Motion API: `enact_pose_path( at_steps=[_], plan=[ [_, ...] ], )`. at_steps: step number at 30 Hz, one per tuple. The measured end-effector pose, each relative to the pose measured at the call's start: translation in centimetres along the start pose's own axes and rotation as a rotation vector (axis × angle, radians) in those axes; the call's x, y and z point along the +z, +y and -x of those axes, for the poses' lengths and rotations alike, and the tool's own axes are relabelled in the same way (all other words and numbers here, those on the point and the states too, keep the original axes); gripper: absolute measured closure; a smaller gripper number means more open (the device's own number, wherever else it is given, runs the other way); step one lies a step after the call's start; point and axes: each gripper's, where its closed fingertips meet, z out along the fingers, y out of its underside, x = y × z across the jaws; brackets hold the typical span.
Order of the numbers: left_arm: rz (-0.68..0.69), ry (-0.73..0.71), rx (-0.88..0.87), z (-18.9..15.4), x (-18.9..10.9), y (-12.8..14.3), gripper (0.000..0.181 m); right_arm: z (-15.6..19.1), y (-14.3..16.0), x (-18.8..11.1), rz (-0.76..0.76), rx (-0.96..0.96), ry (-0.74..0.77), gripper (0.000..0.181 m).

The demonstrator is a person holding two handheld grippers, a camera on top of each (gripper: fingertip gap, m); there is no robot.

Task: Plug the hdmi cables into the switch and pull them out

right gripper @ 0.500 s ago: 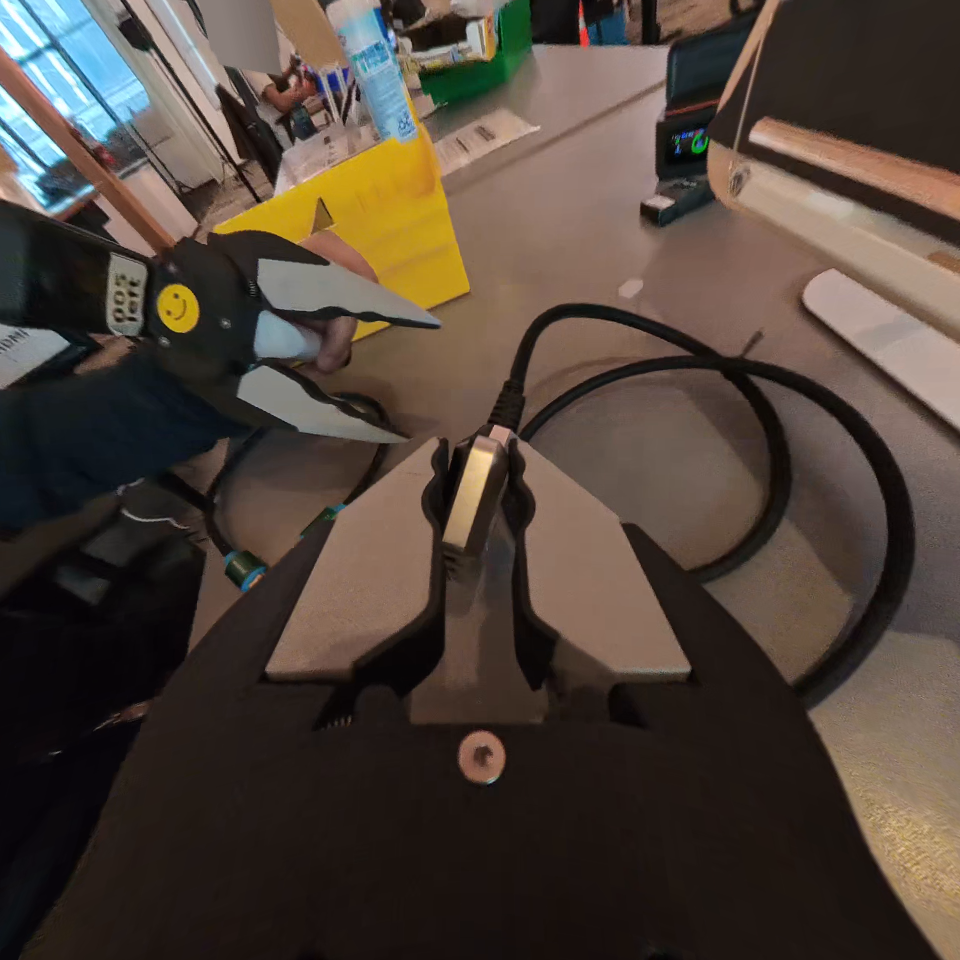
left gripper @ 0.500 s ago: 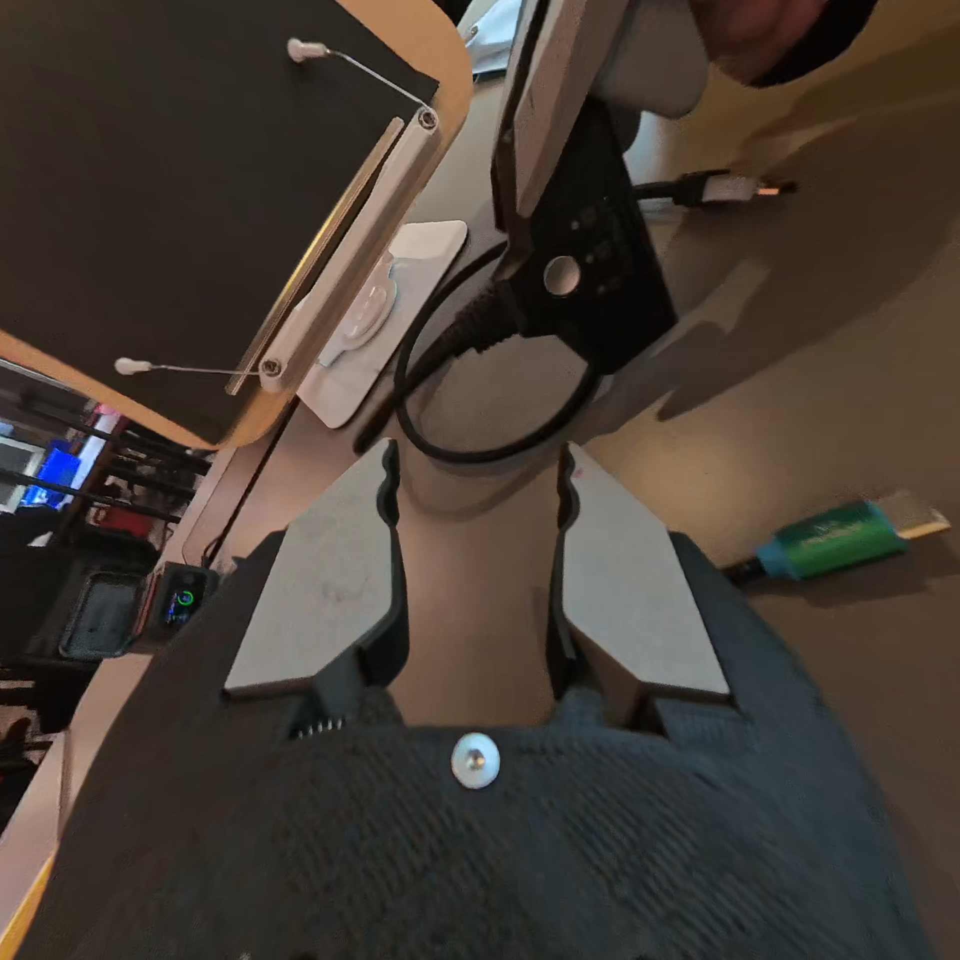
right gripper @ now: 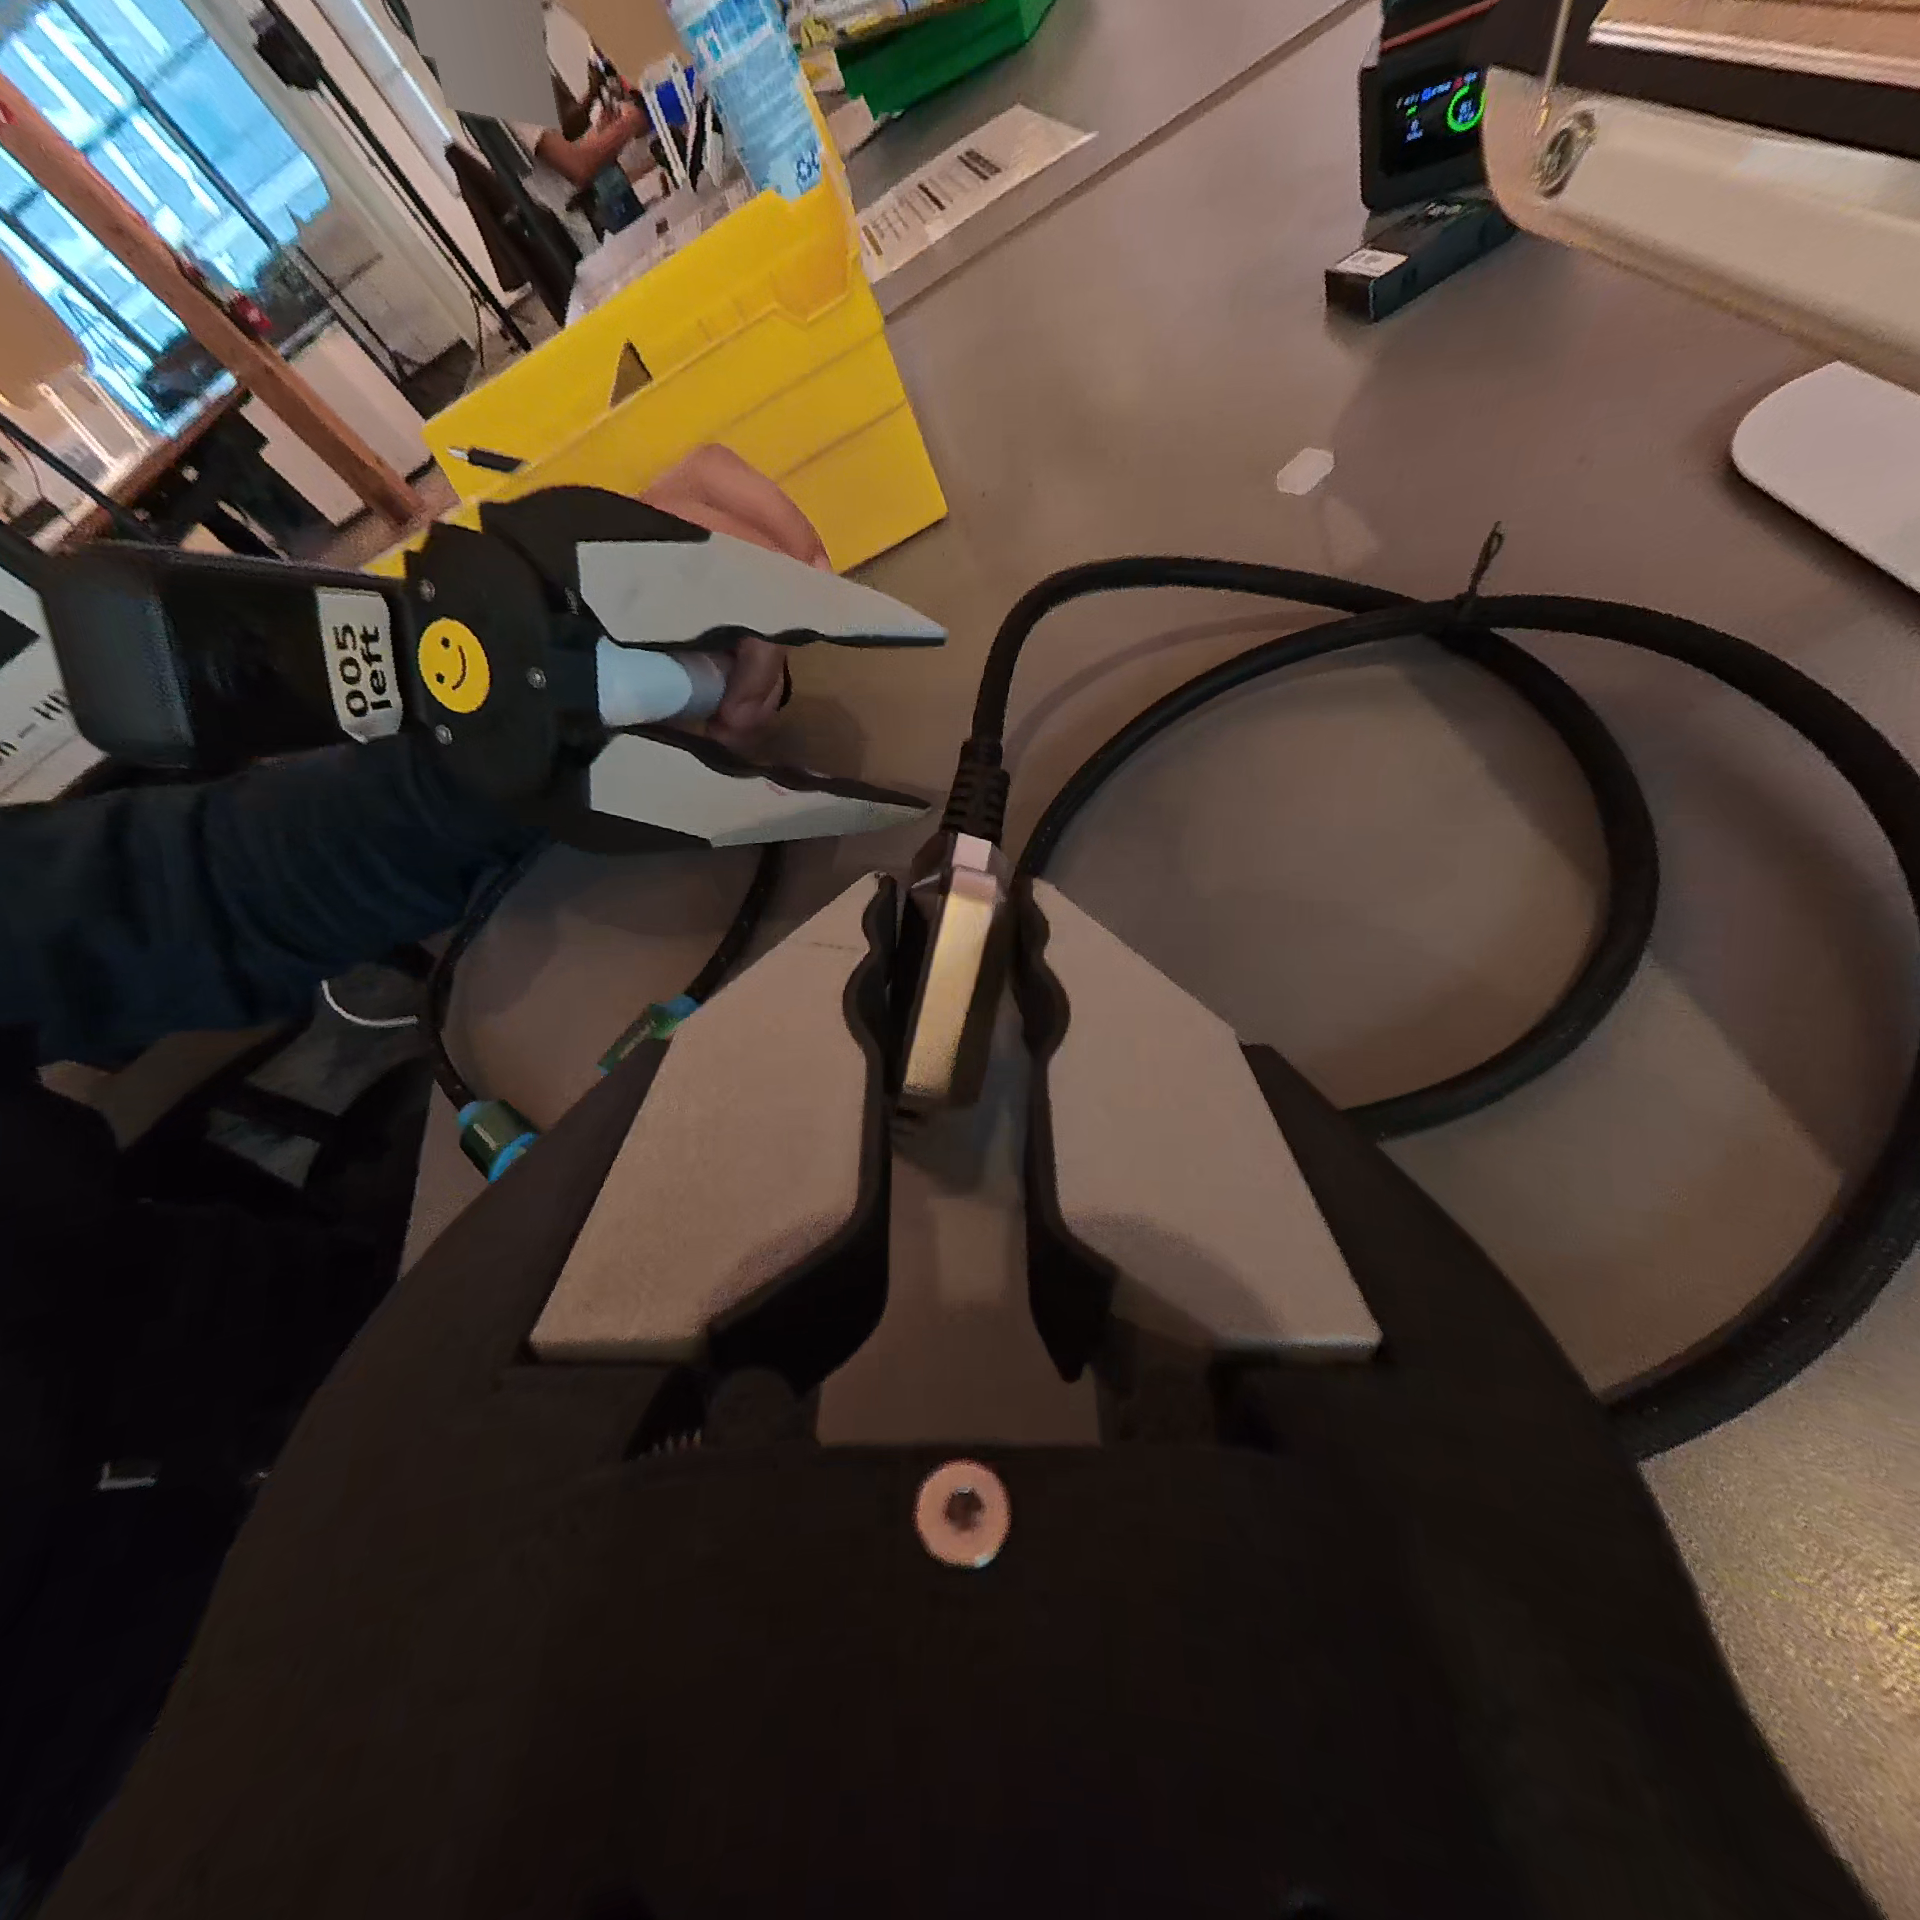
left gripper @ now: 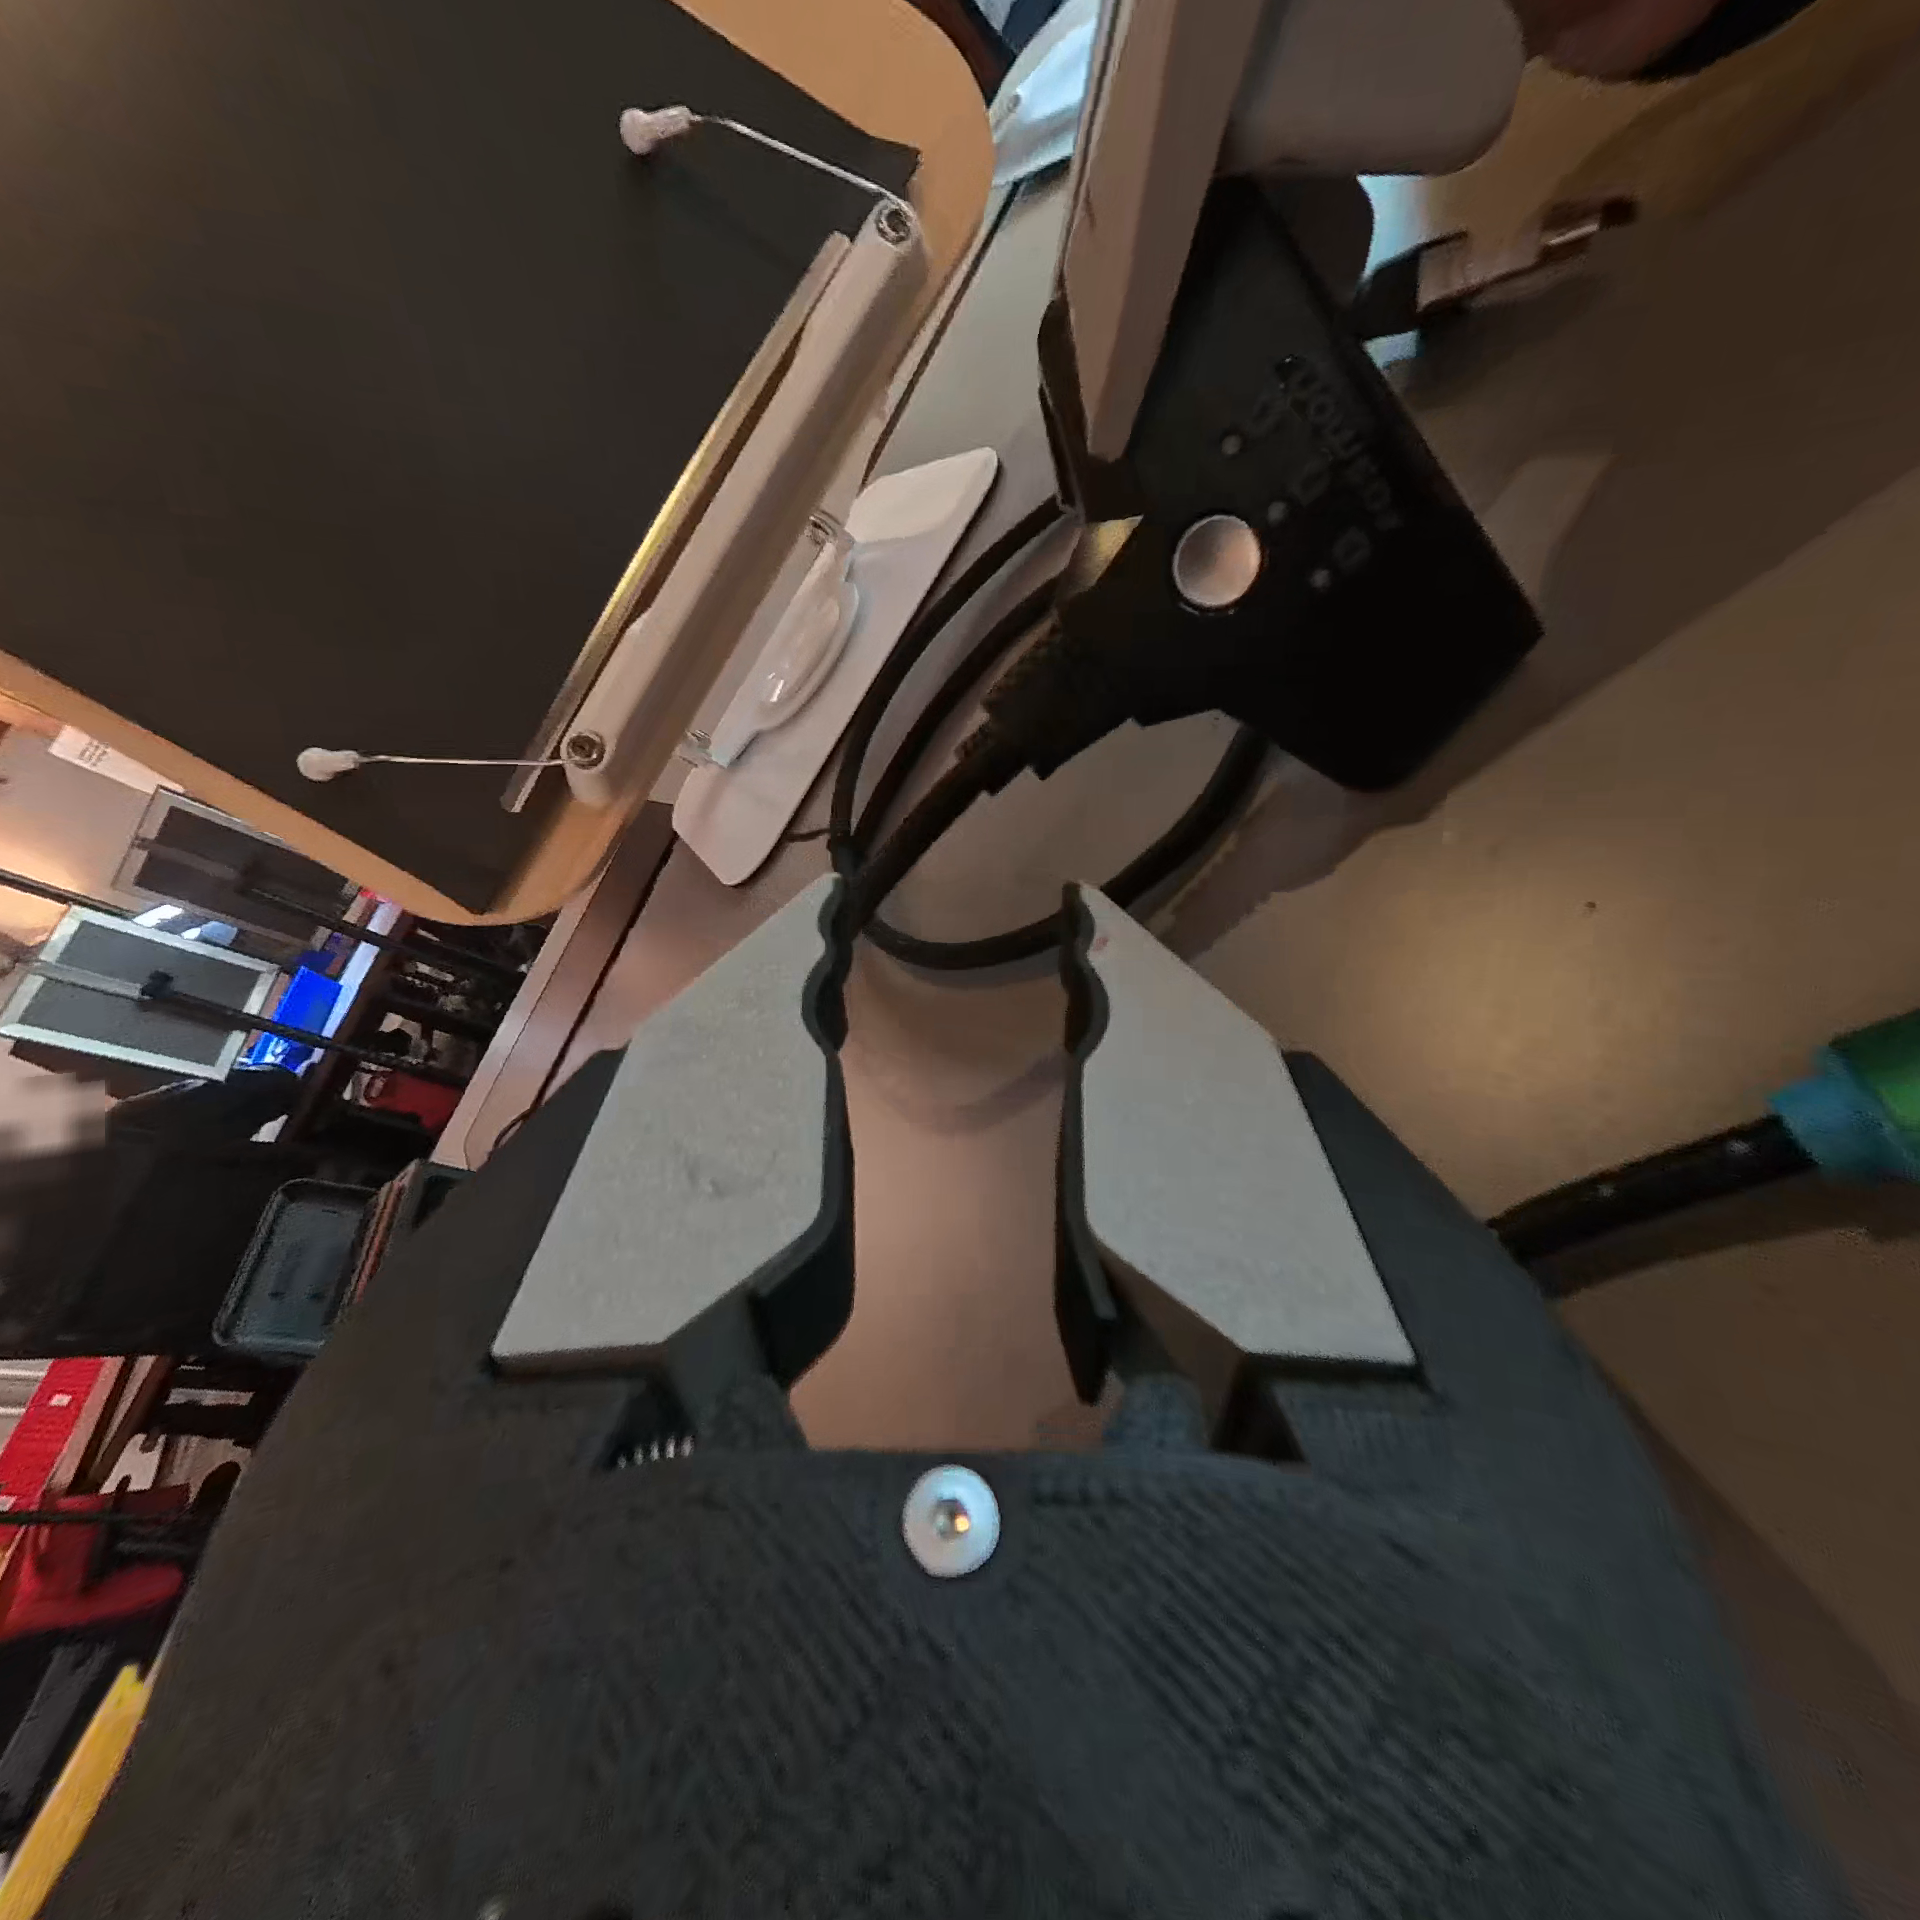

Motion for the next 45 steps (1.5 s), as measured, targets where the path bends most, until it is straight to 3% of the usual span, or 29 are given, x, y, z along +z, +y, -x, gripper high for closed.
enact_pose_path(
  at_steps=[6, 13, 21, 45],
  plan=[
    [0.062, -0.014, 0.06, -0.3, 0.7, 1.3, 0.149, 0.6, 0.5, 1.0, 0.035, -0.048, 0.015, 0.16],
    [0.045, -0.052, 0.03, 0.8, 0.6, 1.5, 0.157, 0.6, 0.2, 1.3, -0.004, -0.088, 0.028, 0.16],
    [0.052, -0.076, 0.065, 1.1, 0.4, 1.8, 0.181, 0.5, 0.7, 1.4, 0.017, -0.089, 0.053, 0.158],
    [0.036, -0.071, 0.112, 0.7, 0.1, 1.9, 0.181, -0.2, 2.8, 2.6, 0.134, -0.179, 0.149, 0.145]
  ],
)
